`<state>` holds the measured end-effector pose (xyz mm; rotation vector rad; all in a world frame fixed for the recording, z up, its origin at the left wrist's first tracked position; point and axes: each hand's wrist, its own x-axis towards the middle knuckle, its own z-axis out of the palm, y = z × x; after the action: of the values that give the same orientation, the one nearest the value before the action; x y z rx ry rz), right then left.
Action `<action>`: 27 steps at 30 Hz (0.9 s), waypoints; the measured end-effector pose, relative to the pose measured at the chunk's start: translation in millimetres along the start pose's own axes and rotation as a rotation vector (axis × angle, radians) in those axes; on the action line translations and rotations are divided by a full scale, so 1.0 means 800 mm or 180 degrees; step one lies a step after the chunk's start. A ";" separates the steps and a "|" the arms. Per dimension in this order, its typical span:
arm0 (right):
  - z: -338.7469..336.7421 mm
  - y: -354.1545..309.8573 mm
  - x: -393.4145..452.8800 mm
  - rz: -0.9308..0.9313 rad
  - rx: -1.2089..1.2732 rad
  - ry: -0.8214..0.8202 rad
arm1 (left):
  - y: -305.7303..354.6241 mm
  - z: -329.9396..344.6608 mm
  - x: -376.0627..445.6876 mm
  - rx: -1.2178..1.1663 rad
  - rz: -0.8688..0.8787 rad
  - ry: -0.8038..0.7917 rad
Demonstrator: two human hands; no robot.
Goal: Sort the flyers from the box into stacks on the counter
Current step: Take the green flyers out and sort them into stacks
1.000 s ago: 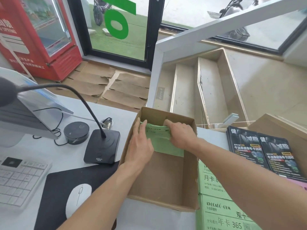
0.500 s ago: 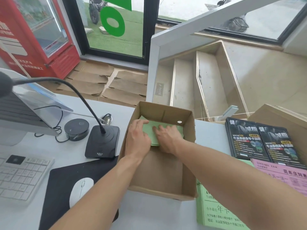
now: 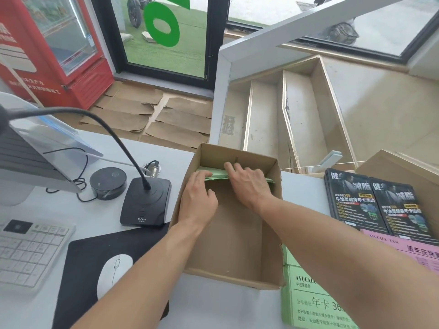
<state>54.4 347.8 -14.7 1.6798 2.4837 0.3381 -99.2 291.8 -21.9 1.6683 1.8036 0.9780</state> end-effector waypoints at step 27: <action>-0.157 0.183 -0.404 0.1384 0.3016 -0.1416 | 0.173 -0.015 -0.240 -0.1840 -0.0399 -0.2297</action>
<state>278.8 86.1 136.6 2.2330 1.9943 -1.2265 4.3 100.2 71.5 1.2816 1.0071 0.6310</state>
